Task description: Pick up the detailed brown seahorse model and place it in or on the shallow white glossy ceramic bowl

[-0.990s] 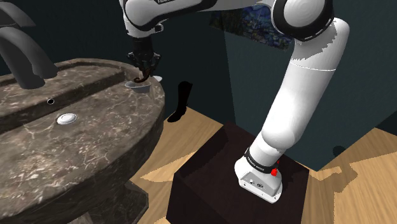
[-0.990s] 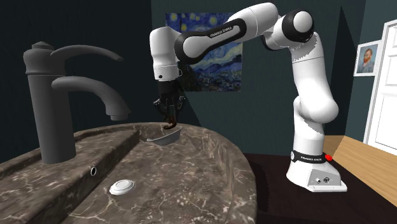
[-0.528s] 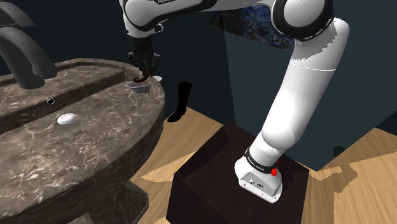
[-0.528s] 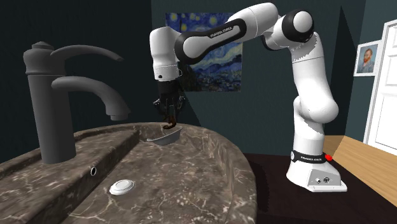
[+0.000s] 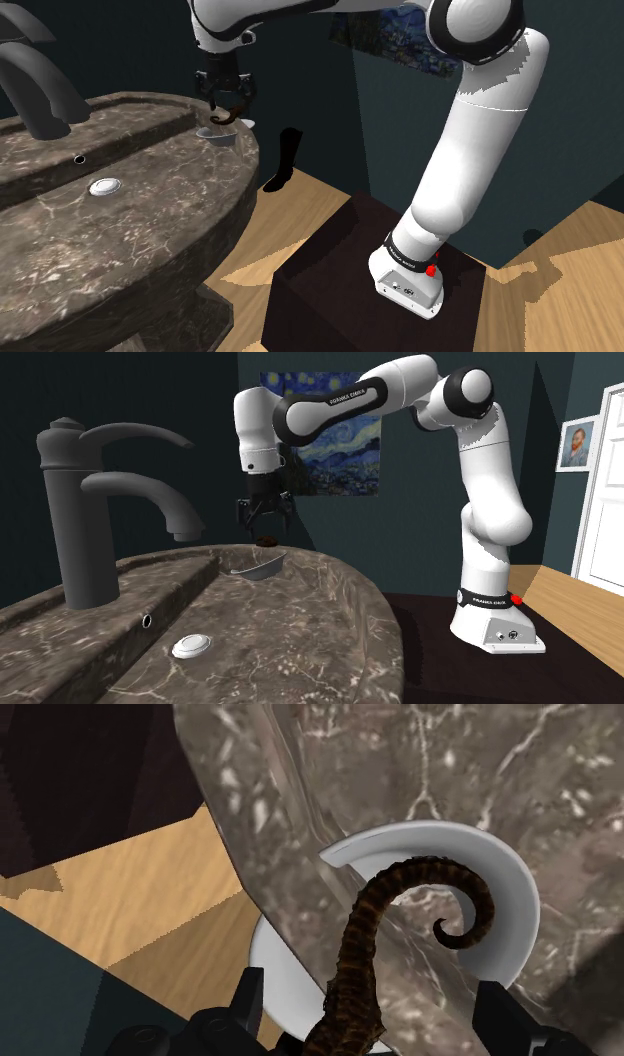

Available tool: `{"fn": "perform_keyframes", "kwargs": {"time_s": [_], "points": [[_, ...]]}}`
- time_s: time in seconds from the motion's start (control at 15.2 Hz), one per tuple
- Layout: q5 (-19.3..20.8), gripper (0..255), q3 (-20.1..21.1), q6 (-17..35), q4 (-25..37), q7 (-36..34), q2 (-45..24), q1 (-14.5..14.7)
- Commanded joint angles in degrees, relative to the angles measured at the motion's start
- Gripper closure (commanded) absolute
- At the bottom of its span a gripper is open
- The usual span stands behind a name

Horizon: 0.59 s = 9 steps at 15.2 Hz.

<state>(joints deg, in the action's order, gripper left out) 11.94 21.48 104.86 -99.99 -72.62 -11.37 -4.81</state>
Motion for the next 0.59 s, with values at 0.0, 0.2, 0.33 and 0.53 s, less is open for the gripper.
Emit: {"fn": "perform_keyframes", "kwargs": {"time_s": [0.0, 0.2, 0.33, 0.53], "points": [[-0.2, 0, 0.2, -3.2, 3.1, 0.2, 0.1, 0.3], [-0.3, 0, 0.3, -4.8, 4.6, 0.2, 0.1, 0.5], [-0.3, 0, 0.3, -4.8, 4.6, 0.2, 0.1, 0.5], [-0.3, 0, 0.3, -4.8, 4.6, 0.2, 0.1, 0.5]]}}
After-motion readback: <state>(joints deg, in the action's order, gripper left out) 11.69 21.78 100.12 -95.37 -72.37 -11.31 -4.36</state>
